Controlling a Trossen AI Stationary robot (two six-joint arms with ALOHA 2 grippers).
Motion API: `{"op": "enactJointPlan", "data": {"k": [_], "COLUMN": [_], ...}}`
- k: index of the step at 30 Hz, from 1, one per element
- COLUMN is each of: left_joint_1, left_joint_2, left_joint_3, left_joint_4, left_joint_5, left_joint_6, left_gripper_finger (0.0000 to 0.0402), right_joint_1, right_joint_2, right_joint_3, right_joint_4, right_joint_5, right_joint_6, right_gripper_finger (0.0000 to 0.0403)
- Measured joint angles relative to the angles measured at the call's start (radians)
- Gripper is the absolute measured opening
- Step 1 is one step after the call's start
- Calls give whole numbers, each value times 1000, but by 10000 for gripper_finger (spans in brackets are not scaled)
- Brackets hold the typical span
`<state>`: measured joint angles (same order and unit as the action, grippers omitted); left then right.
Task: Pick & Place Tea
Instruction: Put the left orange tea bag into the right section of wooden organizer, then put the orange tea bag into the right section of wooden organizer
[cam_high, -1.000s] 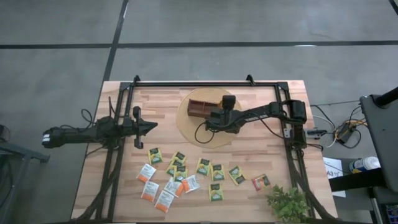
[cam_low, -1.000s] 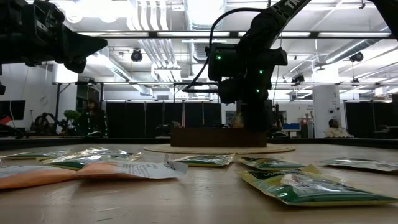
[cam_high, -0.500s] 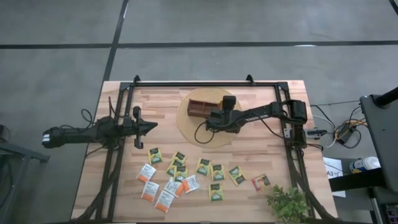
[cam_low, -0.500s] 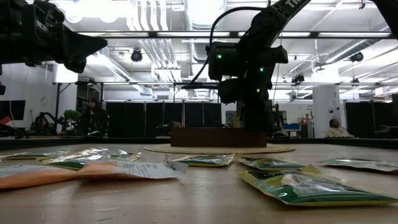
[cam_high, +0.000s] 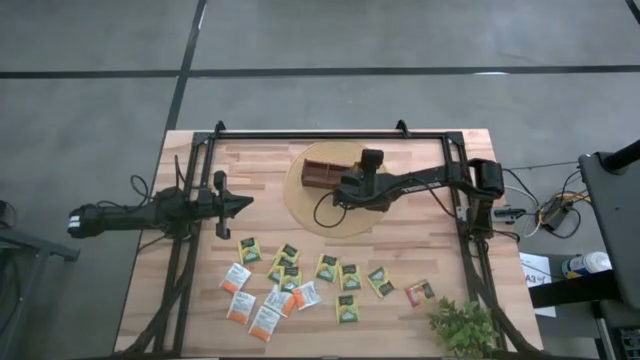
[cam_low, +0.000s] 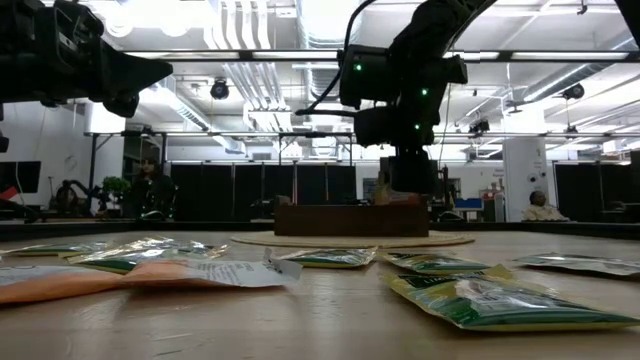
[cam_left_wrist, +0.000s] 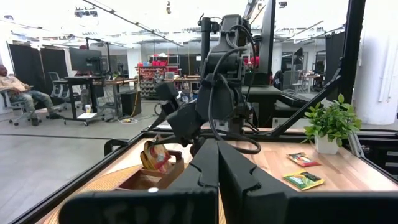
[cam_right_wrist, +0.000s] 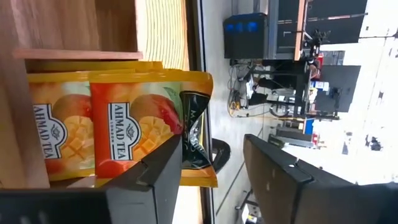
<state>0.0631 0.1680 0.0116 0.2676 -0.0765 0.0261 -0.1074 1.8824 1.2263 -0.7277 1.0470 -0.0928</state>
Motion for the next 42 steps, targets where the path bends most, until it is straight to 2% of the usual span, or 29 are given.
{"op": "enactJointPlan", "data": {"k": [5,13,23,29,33,36,42], "left_joint_1": [0,0,0,0,0,0,0], "left_joint_2": [0,0,0,0,0,0,0], "left_joint_3": [0,0,0,0,0,0,0], "left_joint_4": [0,0,0,0,0,0,0], "left_joint_5": [0,0,0,0,0,0,0], "left_joint_6": [0,0,0,0,0,0,0], "left_gripper_finger": [0,0,0,0,0,0,0], "right_joint_1": [0,3,12,26,57,97,220], "right_joint_2": [0,0,-2,-61,-126,-190,-309], "right_joint_3": [-4,-21,-18,-9,-9,-7,-12], "right_joint_4": [2,1,-1,-14,-109,-219,-418], "right_joint_5": [-8,-94,-78,-79,-82,-133,-362], "right_joint_6": [14,45,32,-5,13,78,273], "right_gripper_finger": [174,187,227,231,231,229,230]}}
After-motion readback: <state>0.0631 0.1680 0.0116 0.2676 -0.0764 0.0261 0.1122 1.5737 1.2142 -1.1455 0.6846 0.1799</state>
